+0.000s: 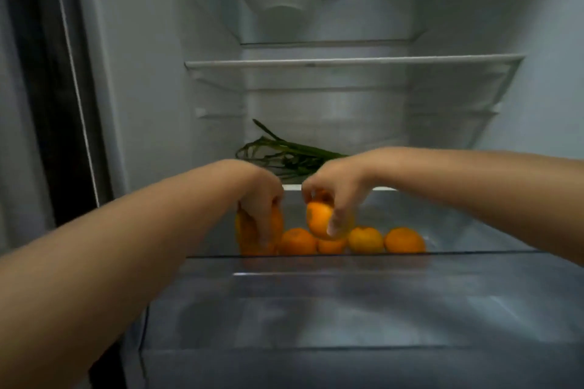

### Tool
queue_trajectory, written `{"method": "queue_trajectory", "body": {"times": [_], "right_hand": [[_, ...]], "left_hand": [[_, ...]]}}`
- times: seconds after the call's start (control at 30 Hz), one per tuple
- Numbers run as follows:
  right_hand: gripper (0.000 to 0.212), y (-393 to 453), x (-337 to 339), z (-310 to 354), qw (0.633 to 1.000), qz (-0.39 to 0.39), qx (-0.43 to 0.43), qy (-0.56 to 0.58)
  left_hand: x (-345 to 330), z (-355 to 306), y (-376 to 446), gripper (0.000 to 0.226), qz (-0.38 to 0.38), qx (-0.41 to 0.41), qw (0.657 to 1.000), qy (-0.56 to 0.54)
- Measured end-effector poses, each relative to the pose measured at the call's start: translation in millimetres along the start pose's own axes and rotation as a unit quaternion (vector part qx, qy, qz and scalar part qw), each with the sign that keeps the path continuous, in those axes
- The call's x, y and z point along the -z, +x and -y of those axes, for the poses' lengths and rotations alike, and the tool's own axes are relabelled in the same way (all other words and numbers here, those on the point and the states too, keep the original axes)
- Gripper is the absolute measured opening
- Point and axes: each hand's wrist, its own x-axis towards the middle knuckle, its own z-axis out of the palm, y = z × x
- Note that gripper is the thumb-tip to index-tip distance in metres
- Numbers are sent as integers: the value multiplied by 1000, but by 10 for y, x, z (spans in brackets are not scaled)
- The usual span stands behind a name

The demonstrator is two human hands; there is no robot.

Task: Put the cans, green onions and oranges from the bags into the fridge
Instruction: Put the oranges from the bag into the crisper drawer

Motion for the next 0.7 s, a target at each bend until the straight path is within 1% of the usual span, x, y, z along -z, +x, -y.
{"method": "queue_trajectory", "body": {"times": [0.07,0.1,0.27,0.37,0.53,0.7], "right_hand": [[62,188,-159,-71,998,44,41,5],[62,257,-248,-106,997,53,57,6],[62,451,-694,-265,994,64,88,-14],[61,516,-867,-306,996,26,88,20],[58,631,-1061,-249,991,-43,97,79],[51,672,-1169,-153,992,-50,91,78]], "left_hand": [[-100,-4,197,66,44,-4,999,9],[-151,-2,287,66,61,-5,998,5],[-346,-155,673,60,116,-28,993,-8],[-432,-286,796,55,138,-31,989,-41],[-612,-186,827,61,159,-7,987,-39],[-701,-132,837,60,119,-20,991,-62]]}}
